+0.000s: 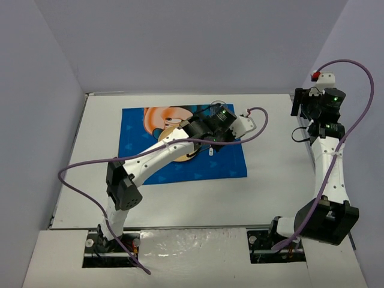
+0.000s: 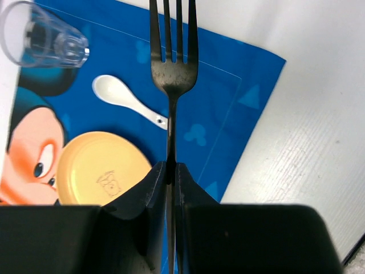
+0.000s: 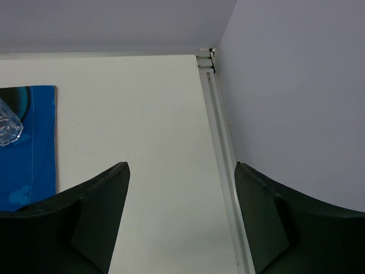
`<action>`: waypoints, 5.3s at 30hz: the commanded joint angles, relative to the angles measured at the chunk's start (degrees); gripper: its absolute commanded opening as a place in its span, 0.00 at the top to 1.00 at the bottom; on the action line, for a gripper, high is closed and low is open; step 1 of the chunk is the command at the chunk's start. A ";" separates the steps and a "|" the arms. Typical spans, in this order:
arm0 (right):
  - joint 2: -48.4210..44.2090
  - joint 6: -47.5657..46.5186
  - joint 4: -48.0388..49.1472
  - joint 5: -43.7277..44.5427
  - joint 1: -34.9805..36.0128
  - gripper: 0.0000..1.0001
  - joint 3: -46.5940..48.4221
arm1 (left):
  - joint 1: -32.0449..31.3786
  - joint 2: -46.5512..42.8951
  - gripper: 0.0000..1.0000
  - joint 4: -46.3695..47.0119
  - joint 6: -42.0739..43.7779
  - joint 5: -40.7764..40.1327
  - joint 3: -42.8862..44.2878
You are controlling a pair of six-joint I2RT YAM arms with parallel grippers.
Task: Set the dinner table for one person
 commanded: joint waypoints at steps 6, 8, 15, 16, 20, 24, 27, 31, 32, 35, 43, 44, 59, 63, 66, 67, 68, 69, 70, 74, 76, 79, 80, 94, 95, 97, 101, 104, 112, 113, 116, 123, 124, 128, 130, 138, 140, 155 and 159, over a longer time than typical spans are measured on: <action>10.20 2.58 -0.19 -11.95 2.58 0.42 0.07 | 16.23 -12.36 1.00 4.82 1.24 -10.05 -3.11; 11.18 1.87 -0.68 -9.35 6.55 0.42 -0.82 | 20.46 -13.63 1.00 7.05 1.34 -13.71 -6.80; 11.12 1.51 0.23 -6.66 12.71 0.39 -3.00 | 31.43 -13.96 1.00 9.04 -0.71 -18.37 -16.84; 11.03 1.66 0.45 -6.54 12.69 0.39 -3.14 | 32.17 -14.01 1.00 9.19 -1.19 -18.39 -17.91; 10.44 2.05 1.40 -6.22 12.87 0.39 -3.72 | 33.22 -13.49 1.00 9.89 -3.34 -20.70 -21.48; 9.63 2.06 1.62 -5.61 12.87 0.38 -4.06 | 33.89 -12.65 1.00 5.43 -7.69 -23.00 -21.32; 9.01 2.13 2.10 -5.33 12.87 0.37 -4.89 | 36.02 -12.02 1.00 1.14 -14.52 -22.60 -21.46; 8.99 2.32 2.44 -5.11 12.87 0.37 -5.20 | 37.07 -12.45 1.00 -0.70 -22.65 -19.47 -23.93; 8.91 2.41 2.44 -5.02 12.87 0.37 -5.20 | 36.99 -12.97 1.00 0.08 -23.62 -19.11 -25.25; 8.60 2.30 2.53 -4.50 12.80 0.36 -5.50 | 36.74 -14.61 1.00 2.06 -29.27 -18.86 -29.47; 7.85 1.56 2.72 -2.48 12.78 0.36 -6.19 | 36.66 -9.60 1.00 4.34 -36.13 -15.88 -31.97; 7.85 1.43 2.77 -2.08 12.78 0.36 -6.23 | 36.70 -8.90 1.00 4.43 -36.56 -14.75 -31.45; 7.31 1.00 3.50 -0.89 12.27 0.36 -7.66 | 36.36 -1.46 1.00 8.26 -37.81 -10.29 -26.35; 7.24 0.82 3.42 -0.70 12.34 0.36 -8.01 | 36.28 -0.50 1.00 8.35 -37.95 -9.72 -26.07; 7.23 0.82 3.49 -0.71 12.33 0.36 -8.19 | 36.28 0.39 1.00 8.81 -38.14 -9.54 -26.42; 7.19 0.77 3.50 -0.71 12.29 0.36 -8.19 | 36.28 0.43 1.00 8.94 -38.19 -9.63 -26.55; 7.14 0.74 3.50 -0.72 12.24 0.36 -8.20 | 36.29 0.49 1.00 9.13 -38.21 -9.65 -26.70; 7.09 0.74 3.50 -0.77 12.20 0.36 -8.25 | 36.34 0.58 1.00 9.56 -38.11 -9.31 -26.95; 7.06 0.74 3.50 -0.83 12.16 0.36 -8.28 | 36.37 0.61 1.00 9.97 -38.05 -9.09 -27.20; 7.11 0.74 3.41 -0.98 12.16 0.36 -8.31 | 36.46 0.91 1.00 11.25 -37.80 -9.96 -27.95; 6.98 0.74 3.41 -1.06 12.16 0.36 -8.44 | 36.46 0.76 1.00 12.40 -37.77 -10.62 -28.39; 6.80 0.74 3.45 -1.02 12.13 0.36 -8.54 | 36.60 0.78 1.00 12.68 -38.02 -10.41 -28.67; 6.82 0.74 3.43 -0.98 12.11 0.36 -8.52 | 36.66 0.85 1.00 12.53 -38.13 -10.41 -28.55; 6.71 0.77 3.41 -1.24 11.88 0.36 -8.54 | 37.13 2.19 0.87 13.66 -39.13 -12.55 -29.44; 6.77 0.74 3.44 -1.27 11.81 0.36 -8.54 | 37.16 2.17 0.76 13.68 -39.13 -12.95 -29.59; 6.88 0.74 3.50 -1.40 11.88 0.36 -8.54 | 37.23 1.85 0.57 14.14 -38.92 -13.17 -29.97; 7.05 0.74 3.50 -1.43 11.90 0.36 -8.54 | 37.45 1.37 0.46 14.46 -38.68 -12.68 -30.01; 6.90 0.70 3.50 -1.47 11.87 0.36 -8.54 | 37.67 0.79 0.46 14.71 -38.28 -12.01 -29.94; 7.08 0.41 3.43 -3.75 11.94 0.36 -9.00 | 39.13 -5.86 0.75 16.57 -34.57 -12.74 -32.96; 7.30 0.27 3.41 -4.36 12.14 0.36 -9.10 | 39.42 -6.82 0.75 16.69 -33.93 -12.73 -33.32; 9.52 -1.40 0.22 -7.25 13.76 0.37 -7.95 | 41.18 -9.96 0.69 17.75 -32.46 -10.26 -34.73; 15.95 -5.24 -5.21 -5.37 21.17 0.53 -5.54 | 43.70 -15.46 0.63 18.02 -29.77 -4.72 -36.15; 16.12 -5.24 -5.27 -4.44 21.66 0.55 -5.37 | 44.09 -15.68 0.66 17.79 -29.49 -4.94 -36.04; 16.86 -4.80 -5.36 -4.90 22.31 0.71 -5.45 | 46.20 -15.71 0.96 17.82 -26.88 -2.38 -38.82; 17.24 -4.71 -5.43 -4.59 22.61 0.77 -5.51 | 46.80 -15.47 1.00 17.38 -26.07 -1.69 -39.71; 19.56 -5.79 -7.38 -4.30 24.67 0.94 -5.56 | 48.61 -14.41 1.00 15.37 -21.80 2.83 -41.13; 21.43 -6.31 -8.94 -3.72 25.61 0.98 -5.05 | 48.81 -13.68 1.00 14.95 -21.12 2.88 -41.55; 29.39 -5.79 -12.32 1.24 29.30 1.00 -3.35 | 49.20 -7.04 1.00 13.51 -20.31 0.26 -40.82; 29.60 -6.21 -13.39 1.30 30.49 1.00 -3.45 | 49.29 -4.59 1.00 13.15 -20.38 0.91 -40.12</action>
